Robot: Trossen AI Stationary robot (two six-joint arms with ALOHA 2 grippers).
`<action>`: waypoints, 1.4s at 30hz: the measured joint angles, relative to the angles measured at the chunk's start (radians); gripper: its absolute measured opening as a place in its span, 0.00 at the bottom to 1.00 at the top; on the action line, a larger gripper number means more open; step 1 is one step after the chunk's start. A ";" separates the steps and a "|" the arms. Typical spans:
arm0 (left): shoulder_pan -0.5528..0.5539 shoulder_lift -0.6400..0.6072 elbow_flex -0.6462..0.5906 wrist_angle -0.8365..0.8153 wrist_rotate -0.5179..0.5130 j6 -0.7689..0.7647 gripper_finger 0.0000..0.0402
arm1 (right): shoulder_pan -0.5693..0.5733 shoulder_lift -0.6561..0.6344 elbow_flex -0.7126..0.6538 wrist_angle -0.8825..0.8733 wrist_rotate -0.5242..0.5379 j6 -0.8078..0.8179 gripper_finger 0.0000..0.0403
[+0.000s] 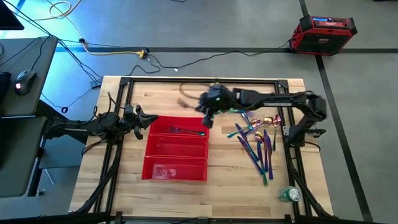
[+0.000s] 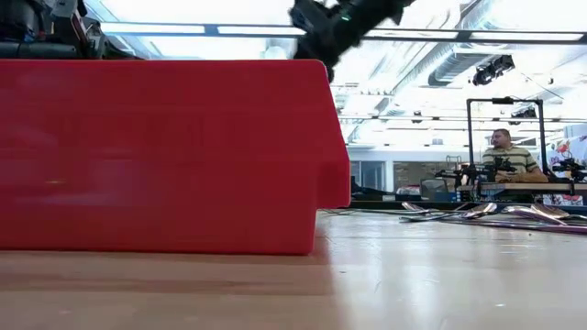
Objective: Sort silverware
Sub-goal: Put the purple fork into the top red bin
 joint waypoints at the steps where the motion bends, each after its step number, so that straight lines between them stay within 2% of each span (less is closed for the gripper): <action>1: 0.000 0.000 0.000 0.004 0.000 0.000 0.00 | 0.012 0.035 0.035 0.004 -0.008 -0.007 0.00; 4: 0.000 0.000 0.000 0.000 0.000 0.000 0.00 | 0.036 0.163 0.130 -0.002 -0.045 -0.017 0.00; 8: 0.000 0.000 0.000 -0.002 0.010 0.000 0.00 | 0.052 0.313 0.260 -0.103 -0.075 -0.022 0.00; 14: 0.000 0.000 0.000 -0.003 0.016 0.000 0.00 | 0.054 0.439 0.360 -0.222 -0.075 -0.042 0.00; 25: 0.000 0.000 0.000 -0.005 0.017 -0.001 0.00 | 0.033 0.484 0.366 -0.316 -0.085 -0.040 0.02; 34: 0.000 0.000 0.000 -0.004 0.017 -0.001 0.00 | 0.033 0.480 0.385 -0.312 -0.087 -0.049 0.29; 38: 0.000 0.000 0.000 -0.004 0.017 -0.001 0.00 | 0.036 0.479 0.491 -0.369 -0.090 -0.089 0.36; 42: 0.000 0.000 0.000 -0.004 0.017 -0.001 0.00 | 0.047 0.478 0.658 -0.499 -0.091 -0.168 0.36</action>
